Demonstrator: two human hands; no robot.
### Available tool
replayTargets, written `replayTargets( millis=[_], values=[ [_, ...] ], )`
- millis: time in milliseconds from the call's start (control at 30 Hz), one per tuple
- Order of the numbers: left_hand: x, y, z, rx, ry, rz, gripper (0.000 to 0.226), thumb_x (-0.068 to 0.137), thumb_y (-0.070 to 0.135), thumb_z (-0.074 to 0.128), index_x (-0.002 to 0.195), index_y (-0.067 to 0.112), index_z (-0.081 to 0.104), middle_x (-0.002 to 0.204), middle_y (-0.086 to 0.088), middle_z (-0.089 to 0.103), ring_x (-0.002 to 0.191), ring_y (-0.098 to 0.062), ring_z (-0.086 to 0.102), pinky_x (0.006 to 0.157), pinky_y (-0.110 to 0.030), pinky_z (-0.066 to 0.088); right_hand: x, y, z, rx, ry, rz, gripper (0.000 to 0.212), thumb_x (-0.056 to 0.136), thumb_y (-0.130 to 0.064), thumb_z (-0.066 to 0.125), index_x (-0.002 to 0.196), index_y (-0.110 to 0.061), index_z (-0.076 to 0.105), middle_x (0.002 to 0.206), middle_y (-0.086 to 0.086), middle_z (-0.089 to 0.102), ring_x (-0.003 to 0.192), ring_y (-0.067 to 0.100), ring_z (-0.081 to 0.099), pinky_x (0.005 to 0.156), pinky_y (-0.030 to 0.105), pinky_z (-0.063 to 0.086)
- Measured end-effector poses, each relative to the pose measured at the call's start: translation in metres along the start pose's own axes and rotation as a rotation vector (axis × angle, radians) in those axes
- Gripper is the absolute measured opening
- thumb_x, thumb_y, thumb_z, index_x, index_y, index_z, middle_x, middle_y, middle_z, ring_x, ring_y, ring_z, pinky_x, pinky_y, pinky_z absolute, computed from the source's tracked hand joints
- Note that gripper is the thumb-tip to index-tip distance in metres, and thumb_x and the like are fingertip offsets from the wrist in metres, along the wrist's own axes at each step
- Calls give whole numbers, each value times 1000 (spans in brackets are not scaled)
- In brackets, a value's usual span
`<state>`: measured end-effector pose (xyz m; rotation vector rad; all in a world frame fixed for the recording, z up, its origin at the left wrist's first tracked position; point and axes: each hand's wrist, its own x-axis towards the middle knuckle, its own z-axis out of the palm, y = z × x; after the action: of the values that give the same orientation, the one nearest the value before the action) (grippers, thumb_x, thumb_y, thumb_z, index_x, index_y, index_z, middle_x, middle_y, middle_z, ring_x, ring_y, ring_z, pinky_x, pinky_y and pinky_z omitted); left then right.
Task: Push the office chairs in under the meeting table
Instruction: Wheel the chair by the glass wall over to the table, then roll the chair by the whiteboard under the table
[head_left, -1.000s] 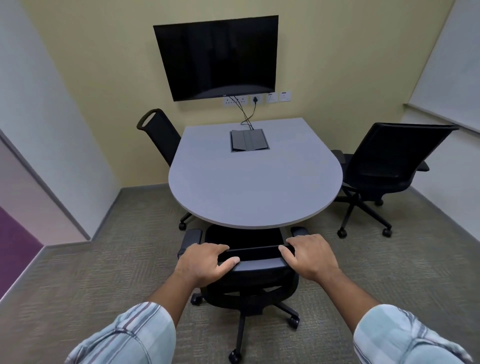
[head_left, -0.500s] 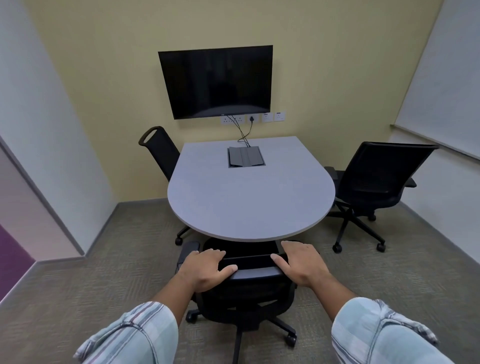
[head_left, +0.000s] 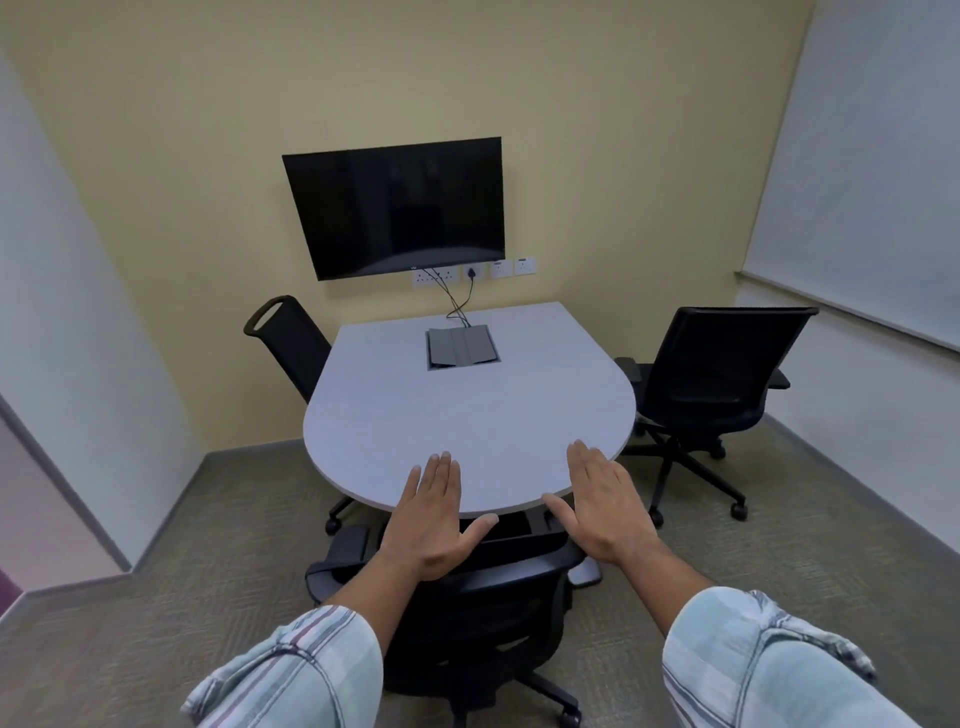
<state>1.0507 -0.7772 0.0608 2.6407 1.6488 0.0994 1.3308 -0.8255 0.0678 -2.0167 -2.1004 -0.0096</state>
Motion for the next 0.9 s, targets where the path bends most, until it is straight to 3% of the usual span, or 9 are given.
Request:
replayTargets(
  millis=[267, 433, 600, 900],
  values=[
    [56, 68, -2, -8, 100, 86, 117, 88, 91, -11, 170, 8, -18, 178, -9, -27, 164, -22, -30, 135, -45, -18, -2, 73, -29, -57, 64, 64, 90, 111, -70, 23, 174, -11, -5, 184, 12, -2, 170, 29, -2, 138, 49, 6],
    [102, 122, -6, 35, 135, 171, 111, 93, 86, -5, 170, 8, -17, 179, -11, -25, 164, -25, -30, 131, -43, -24, -10, 135, -47, -81, 109, 160, 97, 102, -75, 7, 173, -10, -6, 184, 11, -6, 170, 29, -6, 138, 49, 3],
    [154, 177, -9, 4, 171, 271, 121, 86, 92, -13, 171, 7, -13, 180, -11, -20, 166, -25, -26, 135, -48, -16, -7, 196, -59, -105, 129, 252, 91, 110, -69, 20, 174, -10, -5, 184, 12, -4, 170, 28, -3, 138, 48, 4],
    [278, 256, 8, 34, 227, 353, 114, 91, 93, -7, 173, 13, -11, 181, -8, -20, 162, -23, -32, 128, -42, -29, 35, 309, -64, -136, 158, 361, 101, 97, -77, -3, 173, -11, -3, 184, 11, 0, 170, 28, 0, 138, 48, 7]
  ],
)
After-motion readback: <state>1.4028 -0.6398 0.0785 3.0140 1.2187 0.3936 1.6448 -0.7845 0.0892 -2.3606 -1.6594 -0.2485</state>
